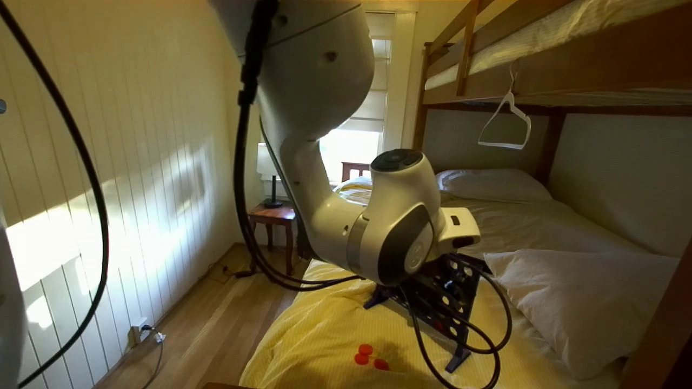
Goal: Put one yellow circle into the blue platform
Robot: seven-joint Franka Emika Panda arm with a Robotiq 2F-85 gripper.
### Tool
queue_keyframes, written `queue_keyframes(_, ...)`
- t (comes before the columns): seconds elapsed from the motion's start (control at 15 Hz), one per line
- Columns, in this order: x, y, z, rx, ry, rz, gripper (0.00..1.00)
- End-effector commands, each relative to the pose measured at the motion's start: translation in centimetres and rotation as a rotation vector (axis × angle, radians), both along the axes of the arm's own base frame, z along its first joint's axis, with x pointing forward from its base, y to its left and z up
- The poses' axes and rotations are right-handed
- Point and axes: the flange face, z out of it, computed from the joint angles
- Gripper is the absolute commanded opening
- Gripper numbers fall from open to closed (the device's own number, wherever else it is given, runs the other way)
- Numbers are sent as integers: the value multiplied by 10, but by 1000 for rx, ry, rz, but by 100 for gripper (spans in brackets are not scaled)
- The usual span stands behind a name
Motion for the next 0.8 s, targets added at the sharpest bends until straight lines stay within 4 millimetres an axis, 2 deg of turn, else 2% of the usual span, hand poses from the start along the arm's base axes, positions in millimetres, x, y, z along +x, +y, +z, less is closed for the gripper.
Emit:
queue_keyframes(0.0,2,0,4,8,29,-4,100)
queue_keyframes(0.73,3,0,-14,11,222,13,100)
